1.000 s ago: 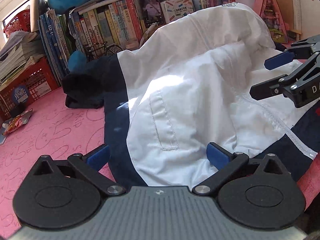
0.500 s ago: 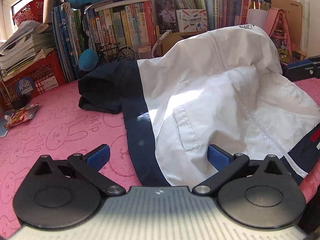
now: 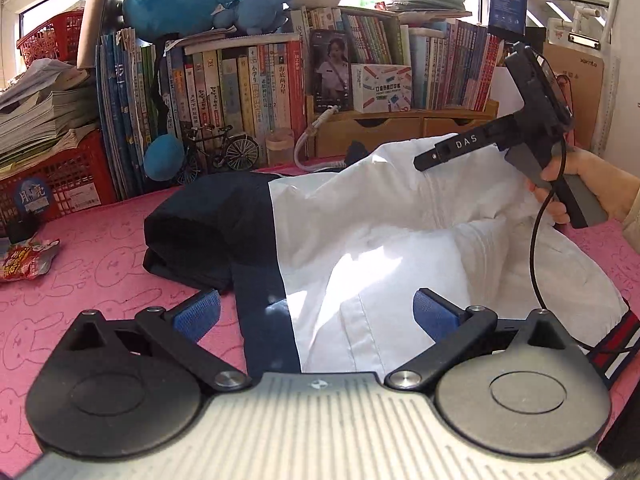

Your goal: Fold clothes

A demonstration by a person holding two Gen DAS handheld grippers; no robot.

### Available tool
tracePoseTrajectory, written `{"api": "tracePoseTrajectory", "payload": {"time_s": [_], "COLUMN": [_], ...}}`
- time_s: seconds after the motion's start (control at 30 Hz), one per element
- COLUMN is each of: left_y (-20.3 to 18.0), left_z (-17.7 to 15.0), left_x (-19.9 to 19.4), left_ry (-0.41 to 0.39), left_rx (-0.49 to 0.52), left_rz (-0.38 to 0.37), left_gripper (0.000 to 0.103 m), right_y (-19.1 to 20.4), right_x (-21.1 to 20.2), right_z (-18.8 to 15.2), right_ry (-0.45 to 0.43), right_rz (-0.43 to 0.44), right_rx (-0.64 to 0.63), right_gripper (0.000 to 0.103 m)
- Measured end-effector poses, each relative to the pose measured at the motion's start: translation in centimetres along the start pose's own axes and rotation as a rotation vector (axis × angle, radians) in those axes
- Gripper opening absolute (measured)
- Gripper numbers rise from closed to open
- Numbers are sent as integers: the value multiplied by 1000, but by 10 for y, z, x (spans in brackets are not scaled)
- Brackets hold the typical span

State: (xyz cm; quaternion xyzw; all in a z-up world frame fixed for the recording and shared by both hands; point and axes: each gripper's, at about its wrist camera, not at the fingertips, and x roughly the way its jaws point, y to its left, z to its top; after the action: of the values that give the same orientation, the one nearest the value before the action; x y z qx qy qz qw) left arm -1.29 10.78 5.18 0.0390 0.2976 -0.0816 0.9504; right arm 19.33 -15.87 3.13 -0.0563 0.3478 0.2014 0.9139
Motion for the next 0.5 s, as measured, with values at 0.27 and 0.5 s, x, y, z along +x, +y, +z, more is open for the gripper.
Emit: {"api": "tracePoseTrajectory", "payload": {"time_s": [0.27, 0.5], "left_y": [0, -32], "left_z": [58, 61], "left_x": [88, 157], "left_ry": [-45, 3], "left_rx": [7, 84], "left_rz": [25, 7], "left_gripper": [103, 103], "right_y": [28, 17], "right_x": [-6, -38], "right_z": [-82, -84], "right_ry": [125, 145], "right_rz": [44, 222], "right_rx": [-129, -106], "right_gripper": [78, 81]}}
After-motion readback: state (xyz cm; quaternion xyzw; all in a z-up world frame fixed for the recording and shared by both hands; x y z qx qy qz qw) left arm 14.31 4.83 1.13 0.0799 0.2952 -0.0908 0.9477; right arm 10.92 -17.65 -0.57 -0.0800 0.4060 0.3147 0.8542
